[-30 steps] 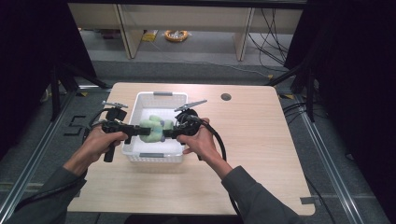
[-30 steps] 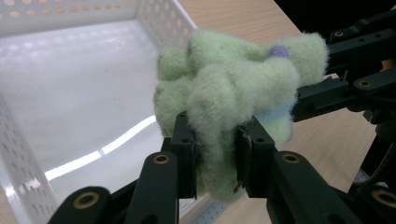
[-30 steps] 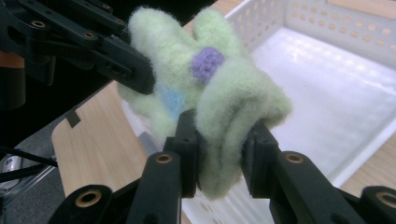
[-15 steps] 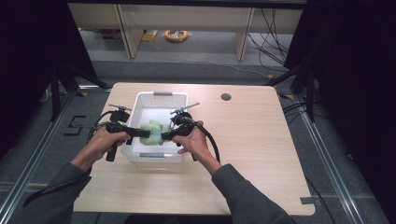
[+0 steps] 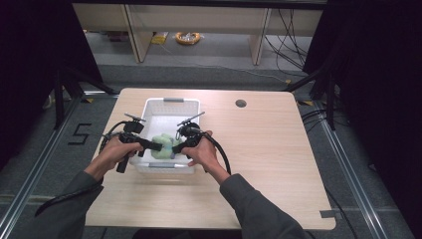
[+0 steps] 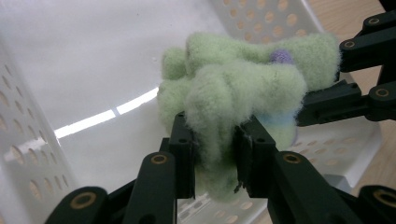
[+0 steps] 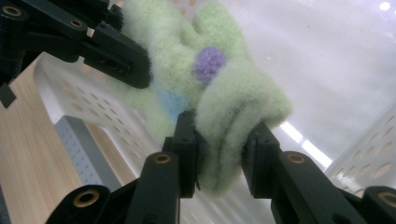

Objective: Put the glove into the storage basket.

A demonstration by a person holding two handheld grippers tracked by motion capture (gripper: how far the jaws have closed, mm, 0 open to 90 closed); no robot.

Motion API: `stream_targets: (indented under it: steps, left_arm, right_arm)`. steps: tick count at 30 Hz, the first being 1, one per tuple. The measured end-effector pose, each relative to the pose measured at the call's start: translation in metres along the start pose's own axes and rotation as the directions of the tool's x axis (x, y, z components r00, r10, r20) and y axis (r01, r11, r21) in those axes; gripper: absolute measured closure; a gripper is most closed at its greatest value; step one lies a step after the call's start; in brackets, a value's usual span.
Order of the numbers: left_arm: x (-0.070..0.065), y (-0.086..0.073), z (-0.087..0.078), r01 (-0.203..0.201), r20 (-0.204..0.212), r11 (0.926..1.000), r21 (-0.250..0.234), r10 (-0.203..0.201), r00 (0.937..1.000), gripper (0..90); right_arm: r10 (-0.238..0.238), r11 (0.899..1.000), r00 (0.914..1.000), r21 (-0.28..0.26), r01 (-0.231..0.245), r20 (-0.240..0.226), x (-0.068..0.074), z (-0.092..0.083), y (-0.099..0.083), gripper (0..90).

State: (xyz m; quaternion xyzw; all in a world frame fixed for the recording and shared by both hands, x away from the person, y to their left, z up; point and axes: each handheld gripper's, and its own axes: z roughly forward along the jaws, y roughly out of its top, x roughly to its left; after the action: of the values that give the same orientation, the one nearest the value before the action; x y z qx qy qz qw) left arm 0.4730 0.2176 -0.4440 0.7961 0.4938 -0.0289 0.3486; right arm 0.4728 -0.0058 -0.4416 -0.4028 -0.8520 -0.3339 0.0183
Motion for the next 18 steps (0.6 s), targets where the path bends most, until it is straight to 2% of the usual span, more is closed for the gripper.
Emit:
stream_targets:
  steps: [2, 3, 4, 5, 6, 7, 10, 15, 18]
  left_arm:
    - [0.001, 0.0, 0.003, -0.002, 0.002, 1.0, 0.007, 0.002, 1.0, 70.5]
    - [0.002, 0.001, 0.003, -0.016, -0.002, 0.9997, 0.019, 0.016, 0.9999, 70.5]
    - [0.001, 0.0, 0.005, -0.003, -0.006, 1.0, 0.007, 0.003, 1.0, 70.4]
    - [0.001, 0.0, 0.005, -0.011, -0.008, 0.9997, 0.022, 0.011, 0.9999, 70.4]
    - [0.001, -0.001, 0.007, -0.001, -0.007, 0.9998, 0.02, 0.001, 1.0, 70.4]
    - [0.002, -0.001, 0.007, -0.02, -0.013, 0.9992, 0.035, 0.02, 0.9997, 70.4]
    - [0.002, -0.001, 0.009, -0.021, -0.019, 0.9987, 0.047, 0.022, 0.9996, 70.2]
    - [0.005, -0.002, 0.012, -0.015, -0.029, 0.9981, 0.059, 0.016, 0.9994, 70.1]
    - [0.006, -0.003, 0.014, -0.016, -0.027, 0.9977, 0.065, 0.018, 0.9995, 69.9]
  right_arm:
    - [-0.002, 1.0, 0.9999, 0.008, 0.002, 0.011, -0.001, 0.002, 0.0, 70.0]
    - [0.006, 1.0, 0.9999, 0.016, -0.006, 0.013, -0.001, 0.004, 0.0, 69.9]
    - [0.005, 1.0, 0.9999, 0.021, -0.005, 0.015, -0.002, 0.005, 0.001, 69.8]
    - [0.004, 1.0, 0.9999, 0.027, -0.005, 0.016, -0.002, 0.006, 0.001, 69.7]
    - [-0.005, 0.999, 0.9998, 0.032, 0.004, 0.02, -0.003, 0.007, 0.002, 69.5]
    - [-0.001, 0.999, 0.9997, 0.044, 0.0, 0.024, -0.003, 0.007, 0.002, 69.4]
    - [0.0, 0.998, 0.9997, 0.061, -0.002, 0.024, -0.002, 0.01, 0.002, 69.0]
    - [-0.024, 0.996, 0.999, 0.091, 0.02, 0.039, -0.002, 0.013, 0.005, 67.7]
    - [-0.061, 0.994, 0.9968, 0.099, 0.055, 0.053, -0.002, 0.014, 0.007, 66.7]
